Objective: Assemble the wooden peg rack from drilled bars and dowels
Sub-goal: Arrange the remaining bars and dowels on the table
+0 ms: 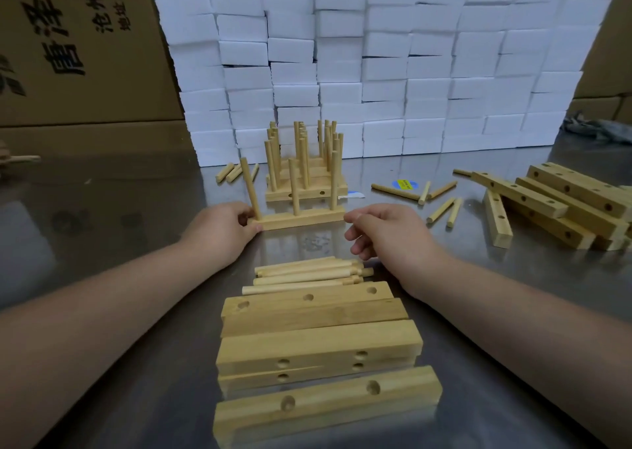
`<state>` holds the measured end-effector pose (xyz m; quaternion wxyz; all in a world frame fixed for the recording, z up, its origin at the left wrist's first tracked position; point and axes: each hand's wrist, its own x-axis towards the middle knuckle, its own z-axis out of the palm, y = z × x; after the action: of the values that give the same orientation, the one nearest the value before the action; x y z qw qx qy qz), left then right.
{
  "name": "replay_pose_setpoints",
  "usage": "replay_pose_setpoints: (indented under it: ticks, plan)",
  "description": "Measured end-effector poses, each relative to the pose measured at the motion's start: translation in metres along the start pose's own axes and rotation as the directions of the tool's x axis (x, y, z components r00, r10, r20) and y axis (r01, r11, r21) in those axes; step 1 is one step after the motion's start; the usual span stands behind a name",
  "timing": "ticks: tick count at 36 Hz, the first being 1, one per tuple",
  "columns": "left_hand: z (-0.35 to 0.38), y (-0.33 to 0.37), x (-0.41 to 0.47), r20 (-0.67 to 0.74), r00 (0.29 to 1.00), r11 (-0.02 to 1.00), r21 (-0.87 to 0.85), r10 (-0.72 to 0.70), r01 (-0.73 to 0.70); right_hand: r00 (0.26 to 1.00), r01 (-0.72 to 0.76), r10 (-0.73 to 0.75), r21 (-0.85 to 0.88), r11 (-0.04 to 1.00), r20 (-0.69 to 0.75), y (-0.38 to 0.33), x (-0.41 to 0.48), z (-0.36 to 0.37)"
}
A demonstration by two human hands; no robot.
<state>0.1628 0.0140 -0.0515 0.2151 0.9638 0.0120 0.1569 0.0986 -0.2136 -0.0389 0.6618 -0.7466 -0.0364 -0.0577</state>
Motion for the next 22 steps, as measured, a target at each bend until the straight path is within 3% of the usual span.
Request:
replay_pose_setpoints:
  ticks: [22]
  plan:
    - [0.014, 0.023, 0.046, 0.0, 0.996, 0.983, 0.16, 0.088, -0.087, 1.0, 0.006, -0.005, -0.033, 0.999, 0.006, -0.001, -0.001, -0.001]
